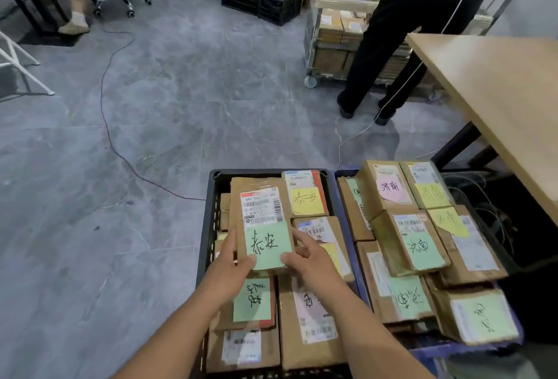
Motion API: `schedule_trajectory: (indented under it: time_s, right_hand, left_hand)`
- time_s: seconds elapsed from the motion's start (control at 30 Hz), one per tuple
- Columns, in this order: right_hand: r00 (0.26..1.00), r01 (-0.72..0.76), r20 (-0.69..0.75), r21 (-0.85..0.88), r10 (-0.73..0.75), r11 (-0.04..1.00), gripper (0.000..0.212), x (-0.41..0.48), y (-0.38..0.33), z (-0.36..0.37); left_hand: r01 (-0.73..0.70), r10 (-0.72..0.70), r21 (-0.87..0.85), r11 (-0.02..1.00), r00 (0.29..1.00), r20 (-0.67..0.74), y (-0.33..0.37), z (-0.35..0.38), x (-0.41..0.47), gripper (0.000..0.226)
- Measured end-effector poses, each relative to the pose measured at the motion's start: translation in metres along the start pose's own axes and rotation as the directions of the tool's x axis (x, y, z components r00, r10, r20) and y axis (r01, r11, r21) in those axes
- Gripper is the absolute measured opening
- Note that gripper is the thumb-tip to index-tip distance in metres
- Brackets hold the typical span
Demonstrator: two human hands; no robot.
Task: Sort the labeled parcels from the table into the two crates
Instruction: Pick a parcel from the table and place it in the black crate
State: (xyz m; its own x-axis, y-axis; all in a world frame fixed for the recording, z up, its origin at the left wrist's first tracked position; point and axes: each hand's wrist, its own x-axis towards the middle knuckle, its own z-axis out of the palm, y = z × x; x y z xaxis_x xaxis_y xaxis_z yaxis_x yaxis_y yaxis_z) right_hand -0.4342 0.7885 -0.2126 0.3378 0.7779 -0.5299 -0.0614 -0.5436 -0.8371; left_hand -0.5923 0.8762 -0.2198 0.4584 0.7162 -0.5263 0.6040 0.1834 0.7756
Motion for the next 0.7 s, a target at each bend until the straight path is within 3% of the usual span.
schedule_trajectory:
  time_s: [0.1,0.2,0.27,0.37,0.53,0.7]
  right_hand:
    - [0.999,0.032,0.018,-0.198,-0.029,0.980,0.051,0.031,-0.003,0.007]
    - [0.989,0.033,-0.112,-0.488,-0.100,0.872,0.051,0.057,-0.006,0.005]
    - [0.967,0.027,-0.195,-0.562,-0.164,0.827,0.041,0.065,-0.004,0.000]
    - [0.932,-0.033,-0.280,-0.694,-0.228,0.719,0.045,0.072,0.011,-0.016]
    - [0.946,-0.110,-0.266,-0.801,-0.185,0.589,0.052,0.079,0.033,-0.030]
    - [0.952,-0.092,-0.234,-0.835,-0.199,0.542,0.052,0.082,0.040,-0.030]
  left_hand:
    - [0.069,-0.075,-0.115,0.991,0.996,-0.049,-0.006,-0.004,0.033,0.067]
    - [0.101,-0.111,-0.121,0.988,0.991,-0.078,-0.006,-0.002,0.065,0.066]
    - [0.095,-0.102,-0.087,0.992,0.991,-0.086,-0.006,0.002,0.085,0.065]
    - [0.073,-0.075,-0.042,0.996,0.995,-0.071,-0.007,0.009,0.111,0.062]
    - [0.021,-0.015,0.090,0.996,0.998,-0.062,-0.006,0.020,0.134,0.063]
    - [0.028,-0.020,0.209,0.978,0.999,-0.039,-0.014,0.019,0.134,0.069]
